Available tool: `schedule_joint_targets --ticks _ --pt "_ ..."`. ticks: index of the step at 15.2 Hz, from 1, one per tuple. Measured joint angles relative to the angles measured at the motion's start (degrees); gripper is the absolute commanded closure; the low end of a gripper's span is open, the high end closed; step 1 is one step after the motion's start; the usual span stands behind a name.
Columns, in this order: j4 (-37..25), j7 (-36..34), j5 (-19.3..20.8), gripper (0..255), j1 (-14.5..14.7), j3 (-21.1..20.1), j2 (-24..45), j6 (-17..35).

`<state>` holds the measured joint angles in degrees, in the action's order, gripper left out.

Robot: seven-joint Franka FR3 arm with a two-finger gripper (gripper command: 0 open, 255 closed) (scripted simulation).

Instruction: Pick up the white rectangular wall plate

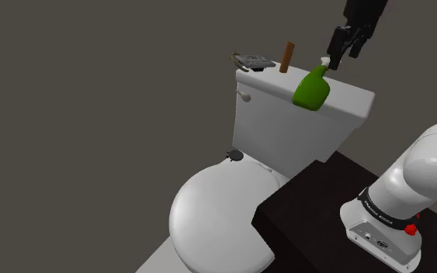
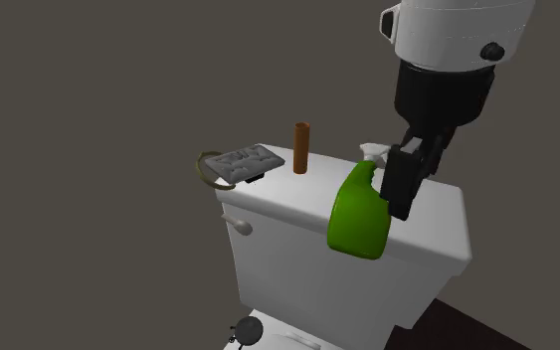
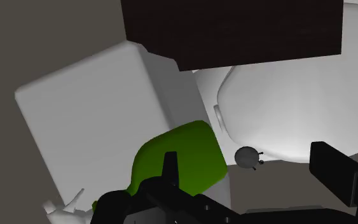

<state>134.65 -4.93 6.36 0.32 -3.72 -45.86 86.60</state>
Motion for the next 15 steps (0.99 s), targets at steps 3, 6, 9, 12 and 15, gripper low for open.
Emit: schedule_joint_targets --ticks 3,6,9,12,15 --pt "-0.58 -1.77 1.29 0 -0.4 -1.86 2.46 1.74" --pt "-2.76 -6.36 4.68 0 -1.59 -6.2 8.88 5.25" --pt "-5.74 -11.86 9.21 0 -3.15 -10.81 15.85 7.68" --pt "-9.8 -17.48 14.91 0 -4.95 -15.01 22.95 8.19" --pt "-14.38 -23.64 21.87 0 -6.55 -18.83 31.23 7.84"
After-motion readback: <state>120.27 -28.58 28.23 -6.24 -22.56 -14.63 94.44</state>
